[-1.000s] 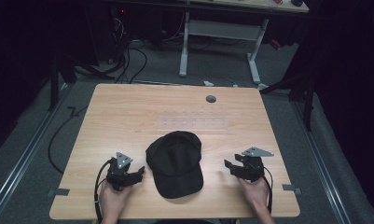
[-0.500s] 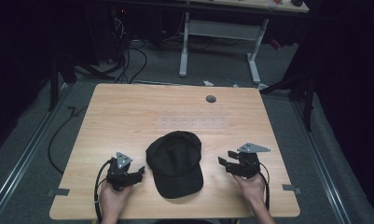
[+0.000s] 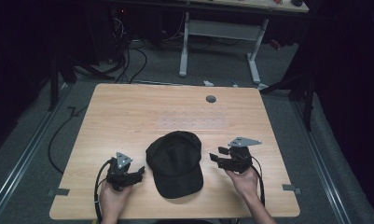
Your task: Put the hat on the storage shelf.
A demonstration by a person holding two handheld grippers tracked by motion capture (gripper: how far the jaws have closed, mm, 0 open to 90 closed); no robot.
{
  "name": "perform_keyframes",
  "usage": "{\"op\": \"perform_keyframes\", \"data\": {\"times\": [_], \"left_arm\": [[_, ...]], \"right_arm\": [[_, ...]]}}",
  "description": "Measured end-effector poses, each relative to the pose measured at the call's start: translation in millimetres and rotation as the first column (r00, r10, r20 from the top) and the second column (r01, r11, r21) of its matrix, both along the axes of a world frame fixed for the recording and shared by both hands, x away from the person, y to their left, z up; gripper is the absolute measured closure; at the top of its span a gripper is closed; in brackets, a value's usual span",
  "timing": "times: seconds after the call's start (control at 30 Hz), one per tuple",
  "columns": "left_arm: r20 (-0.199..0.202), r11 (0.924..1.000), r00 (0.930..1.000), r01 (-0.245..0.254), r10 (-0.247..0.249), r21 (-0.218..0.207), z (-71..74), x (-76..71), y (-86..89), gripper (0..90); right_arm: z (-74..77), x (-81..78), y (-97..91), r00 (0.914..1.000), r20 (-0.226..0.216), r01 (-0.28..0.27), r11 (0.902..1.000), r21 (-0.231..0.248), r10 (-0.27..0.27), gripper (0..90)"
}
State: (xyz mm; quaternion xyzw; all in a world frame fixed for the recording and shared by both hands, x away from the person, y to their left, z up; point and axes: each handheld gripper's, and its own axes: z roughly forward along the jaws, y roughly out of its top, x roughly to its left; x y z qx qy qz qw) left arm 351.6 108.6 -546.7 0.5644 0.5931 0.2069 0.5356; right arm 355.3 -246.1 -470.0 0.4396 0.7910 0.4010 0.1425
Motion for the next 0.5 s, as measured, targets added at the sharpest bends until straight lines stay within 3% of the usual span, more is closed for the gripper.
{"op": "perform_keyframes", "data": {"times": [0.5], "left_arm": [[0.000,1.0000,1.0000,0.000,0.000,0.000,0.0,0.0,-0.1,27.3]], "right_arm": [[10.7,15.3,22.6,0.9978,0.025,-0.061,0.9980,-0.020,0.061,52.5]]}}
